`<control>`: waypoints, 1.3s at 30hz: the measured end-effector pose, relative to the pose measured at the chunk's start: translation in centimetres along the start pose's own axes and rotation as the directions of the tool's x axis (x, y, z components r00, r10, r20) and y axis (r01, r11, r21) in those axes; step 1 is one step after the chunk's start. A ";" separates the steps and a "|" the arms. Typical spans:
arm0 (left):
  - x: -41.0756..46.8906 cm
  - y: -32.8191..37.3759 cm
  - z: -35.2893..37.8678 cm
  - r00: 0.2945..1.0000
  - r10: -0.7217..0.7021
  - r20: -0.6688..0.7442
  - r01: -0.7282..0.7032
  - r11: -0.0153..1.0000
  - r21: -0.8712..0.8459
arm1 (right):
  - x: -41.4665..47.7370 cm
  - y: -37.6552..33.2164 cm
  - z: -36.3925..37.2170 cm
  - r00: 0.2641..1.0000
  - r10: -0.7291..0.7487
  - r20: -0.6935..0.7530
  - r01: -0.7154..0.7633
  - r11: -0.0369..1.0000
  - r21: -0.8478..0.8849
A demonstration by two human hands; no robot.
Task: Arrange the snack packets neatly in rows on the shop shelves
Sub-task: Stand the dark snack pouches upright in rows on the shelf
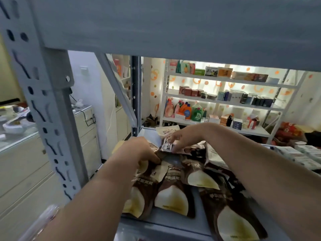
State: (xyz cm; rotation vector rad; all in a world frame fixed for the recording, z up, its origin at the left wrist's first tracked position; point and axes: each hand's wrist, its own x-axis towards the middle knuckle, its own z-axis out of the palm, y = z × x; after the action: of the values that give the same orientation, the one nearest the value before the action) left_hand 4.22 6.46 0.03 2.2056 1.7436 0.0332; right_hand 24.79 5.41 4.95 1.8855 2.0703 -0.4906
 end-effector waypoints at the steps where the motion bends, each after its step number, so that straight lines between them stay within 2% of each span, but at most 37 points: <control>1: 0.2 -0.2 -0.3 1.000 -0.013 0.002 0.013 0.999 -0.045 | 0.3 0.2 -0.4 1.000 -0.011 -0.011 0.011 1.000 0.029; 3: 0.6 -0.5 -0.9 0.999 -0.038 -0.027 0.035 0.994 -0.106 | 1.1 0.5 -1.1 0.993 -0.024 -0.119 0.026 0.999 0.020; 6: 1.7 -0.9 -1.3 0.992 -0.068 -0.103 0.043 0.973 -0.227 | 3.5 1.3 -1.7 0.942 -0.008 -0.335 -0.001 1.000 -0.027; 7: 2.1 -1.0 -1.3 0.989 -0.074 -0.129 0.036 0.962 -0.271 | 4.2 1.7 -1.7 0.941 0.027 -0.336 -0.023 1.000 0.017; 9: 2.9 -1.2 -1.3 0.980 -0.072 -0.187 0.006 0.943 -0.332 | 5.1 2.6 -1.4 0.969 0.118 -0.216 -0.080 0.981 0.177; 13: 4.9 -0.9 -0.8 0.970 -0.065 -0.235 -0.056 0.879 -0.474 | 6.5 4.0 -0.8 0.981 0.156 -0.116 -0.077 0.859 0.506; 16: 6.3 -0.4 -0.2 0.962 -0.101 -0.253 -0.049 0.848 -0.527 | 6.8 4.3 -0.8 0.990 0.121 -0.069 -0.061 0.823 0.564; 19: 7.7 0.5 0.7 0.952 -0.117 -0.284 -0.005 0.919 -0.395 | 6.6 4.5 -0.7 0.991 0.117 -0.068 -0.066 0.856 0.513; 22: 8.9 1.0 1.5 0.961 -0.141 -0.238 0.080 0.966 -0.247 | 6.3 4.3 -0.5 0.988 0.121 -0.101 -0.065 0.895 0.441; 24: 9.2 1.1 1.7 0.958 -0.144 -0.249 0.119 0.987 -0.110 | 6.2 3.8 -0.4 0.979 0.113 -0.168 -0.059 0.952 0.300; 26: 9.5 1.1 1.8 0.946 -0.068 -0.318 0.099 0.992 0.083 | 6.2 3.2 -0.2 0.954 0.054 -0.295 -0.020 0.993 0.118; 27: 9.6 1.2 1.8 0.940 0.005 -0.342 0.046 0.989 0.141 | 6.1 2.9 -0.1 0.941 0.011 -0.338 0.018 0.996 0.084; 29: 9.8 1.4 1.8 0.934 0.182 -0.307 -0.132 0.976 0.176 | 5.8 2.4 0.2 0.949 -0.043 -0.313 0.064 0.996 0.056; 31: 9.8 1.7 1.7 0.938 0.271 -0.219 -0.232 0.955 0.186 | 5.5 2.0 0.4 0.975 -0.054 -0.216 0.054 0.999 -0.006; 34: 10.0 2.0 1.8 0.951 0.256 -0.172 -0.214 0.949 0.231 | 5.4 2.0 0.7 0.983 -0.035 -0.180 0.024 0.998 -0.063; 39: 10.4 2.5 1.9 0.956 0.252 -0.152 -0.207 0.943 0.263 | 5.1 2.4 1.0 0.985 0.000 -0.174 -0.005 0.999 -0.032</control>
State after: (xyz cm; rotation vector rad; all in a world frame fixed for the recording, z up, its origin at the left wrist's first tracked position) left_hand 9.61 15.35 -3.03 2.6555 1.6449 0.0829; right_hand 26.69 9.69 1.72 1.9747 2.1693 -0.2991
